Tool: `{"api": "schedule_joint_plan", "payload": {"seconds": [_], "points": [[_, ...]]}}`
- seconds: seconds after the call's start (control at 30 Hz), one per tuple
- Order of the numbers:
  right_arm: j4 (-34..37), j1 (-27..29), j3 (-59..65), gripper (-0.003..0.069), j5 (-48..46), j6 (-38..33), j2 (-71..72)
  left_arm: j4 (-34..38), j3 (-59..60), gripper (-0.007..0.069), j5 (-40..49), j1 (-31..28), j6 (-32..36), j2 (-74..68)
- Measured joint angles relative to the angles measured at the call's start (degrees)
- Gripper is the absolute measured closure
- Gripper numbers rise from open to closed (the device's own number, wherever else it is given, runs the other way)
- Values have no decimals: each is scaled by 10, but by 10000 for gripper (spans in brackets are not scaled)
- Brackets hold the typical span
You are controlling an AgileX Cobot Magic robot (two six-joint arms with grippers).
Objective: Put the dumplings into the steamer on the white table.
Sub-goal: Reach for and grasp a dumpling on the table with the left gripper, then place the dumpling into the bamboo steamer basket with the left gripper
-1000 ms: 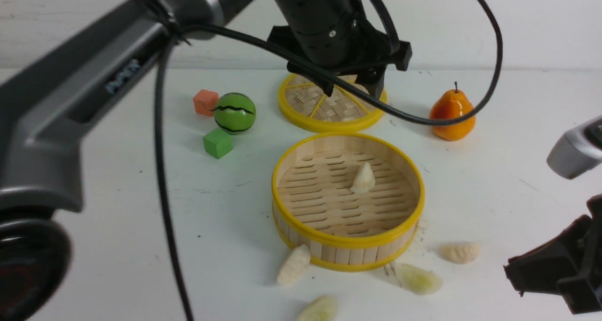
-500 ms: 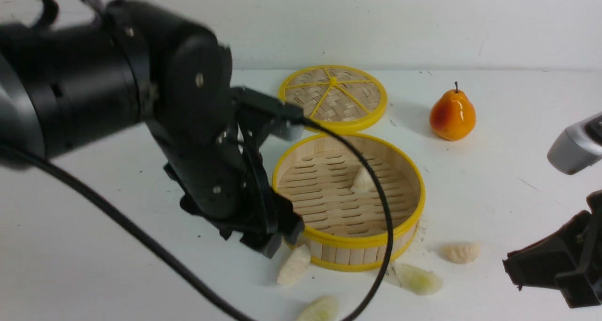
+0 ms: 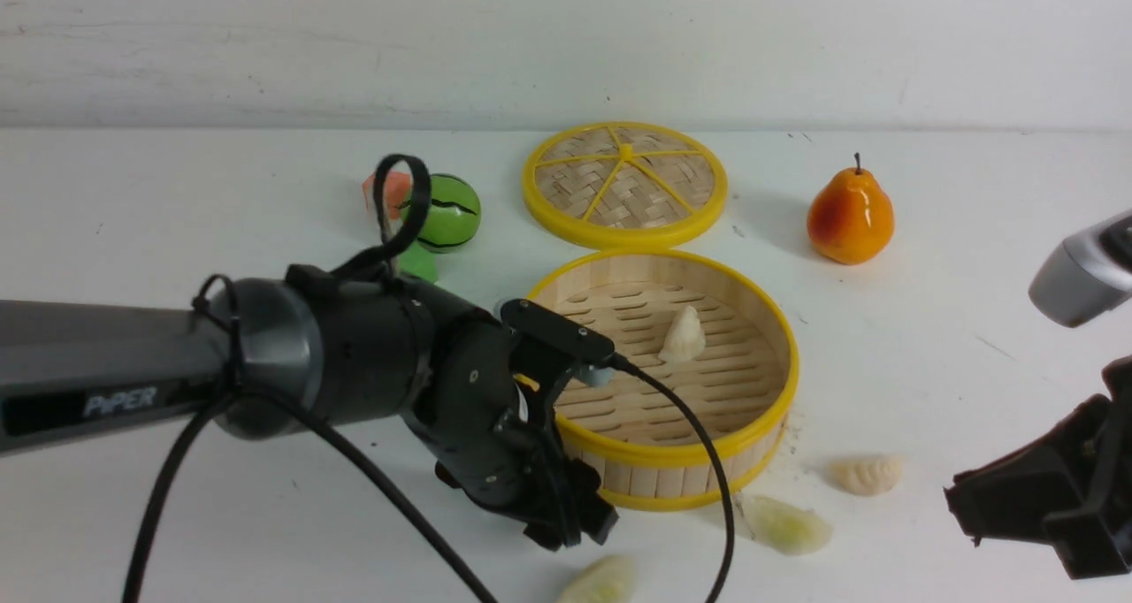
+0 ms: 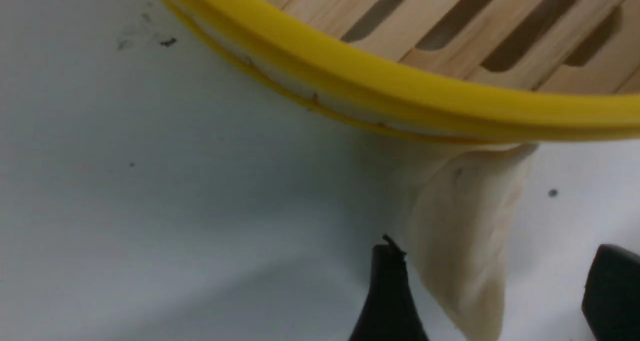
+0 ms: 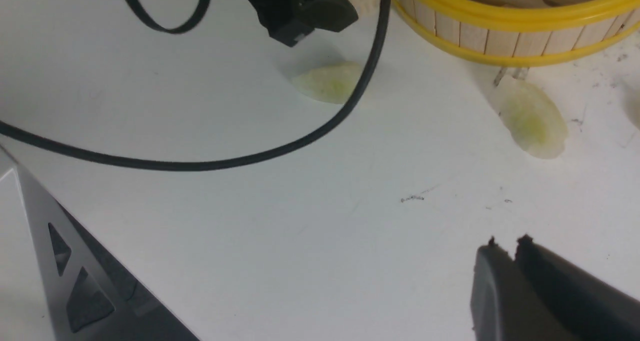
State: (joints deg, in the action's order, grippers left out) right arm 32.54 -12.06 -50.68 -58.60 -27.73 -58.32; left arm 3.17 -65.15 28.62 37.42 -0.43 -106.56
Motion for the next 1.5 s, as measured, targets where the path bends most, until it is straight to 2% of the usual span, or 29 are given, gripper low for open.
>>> {"api": "schedule_joint_plan", "payload": {"seconds": [0.23, 0.33, 0.4, 0.47, 0.67, 0.8, 0.93, 1.03, 1.07, 1.27, 1.5], "points": [[0, 0, 0, 599, -1, 0, 0, 4, -4, 166, -43, 0, 4, -26], [0, 0, 0, 596, -1, 0, 0, 4, -5, 232, -49, 0, -1, -28], [0, 0, 0, 596, -1, 0, 0, 4, -5, 349, -45, 0, -17, -28], [0, 0, 0, 596, -1, 0, 0, 6, -6, 394, -34, 0, -32, -24], [0, 0, 0, 594, 0, 0, 0, 18, -9, 384, 107, 0, -64, 39], [0, 0, 0, 592, 6, 0, 0, 24, -58, 384, 137, 0, -69, 83], [0, 0, 0, 593, 13, 0, 0, 31, -177, 384, 165, 0, -90, 91], [0, 0, 0, 593, 13, 0, 0, 30, -254, 384, 198, 0, -105, 62], [0, 0, 0, 593, 13, 0, 0, 23, -312, 384, 222, 0, -110, 32], [0, 0, 0, 584, 2, 0, 0, 6, -475, 384, 306, -6, -131, -112], [0, 0, 0, 578, -4, 0, 0, 17, -608, 384, 363, -36, -167, -246]]}}
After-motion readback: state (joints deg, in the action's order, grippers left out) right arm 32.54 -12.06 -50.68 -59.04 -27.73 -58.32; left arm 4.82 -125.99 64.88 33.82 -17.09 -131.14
